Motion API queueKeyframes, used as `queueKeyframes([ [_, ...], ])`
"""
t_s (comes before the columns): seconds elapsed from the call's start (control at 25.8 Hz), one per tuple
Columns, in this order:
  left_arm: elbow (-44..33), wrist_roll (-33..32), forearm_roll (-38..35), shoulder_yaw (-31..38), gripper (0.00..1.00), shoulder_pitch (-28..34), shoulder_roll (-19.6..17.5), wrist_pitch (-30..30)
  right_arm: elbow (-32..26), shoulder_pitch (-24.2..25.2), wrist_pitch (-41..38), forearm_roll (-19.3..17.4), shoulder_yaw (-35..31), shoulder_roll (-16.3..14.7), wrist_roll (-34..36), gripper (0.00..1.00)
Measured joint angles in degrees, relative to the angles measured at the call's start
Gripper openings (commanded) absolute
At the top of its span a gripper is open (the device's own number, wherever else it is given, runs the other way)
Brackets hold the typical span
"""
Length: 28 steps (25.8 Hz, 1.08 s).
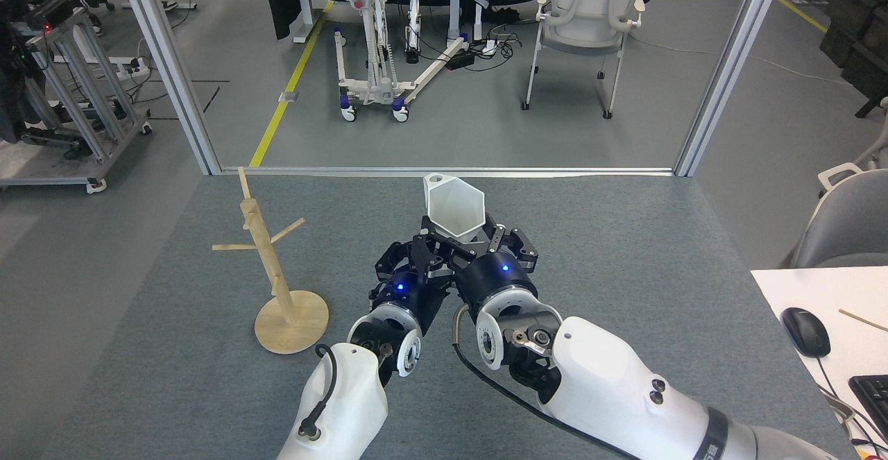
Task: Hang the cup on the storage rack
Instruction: 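Grasp the cup with the left gripper and release the right gripper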
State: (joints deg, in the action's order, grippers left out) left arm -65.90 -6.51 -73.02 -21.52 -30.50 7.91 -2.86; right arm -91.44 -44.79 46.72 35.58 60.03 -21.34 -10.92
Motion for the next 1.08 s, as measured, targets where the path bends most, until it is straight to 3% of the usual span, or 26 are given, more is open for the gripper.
queueKeyframes([
  [0.08, 0.1, -0.1, 0.0, 0.0, 0.46, 0.0, 0.0, 0.1, 0.0, 0.1, 0.0, 0.0, 0.0, 0.0, 0.0, 0.00],
  [0.35, 0.1, -0.2, -0.4, -0.2, 0.45, 0.1, 0.0, 0.4, 0.1, 0.3, 0.1, 0.0, 0.0, 0.0, 0.0, 0.69],
  [0.5, 0.1, -0.3, -0.5, -0.3, 0.43, 0.1, -0.1, 0.6, 0.2, 0.4, 0.2, -0.1, -0.1, 0.1, 0.1, 0.89],
  [0.7, 0.0, 0.9, -0.5, -0.3, 0.40, 0.0, -0.1, 1.8, 0.3, 0.8, 0.6, -0.1, -0.1, 0.3, -1.6, 0.97],
  [1.08, -0.4, 1.4, -0.6, -0.3, 0.39, 0.3, -0.2, 2.0, 0.2, 0.6, 0.1, 0.1, -0.2, 0.2, 0.3, 0.97],
])
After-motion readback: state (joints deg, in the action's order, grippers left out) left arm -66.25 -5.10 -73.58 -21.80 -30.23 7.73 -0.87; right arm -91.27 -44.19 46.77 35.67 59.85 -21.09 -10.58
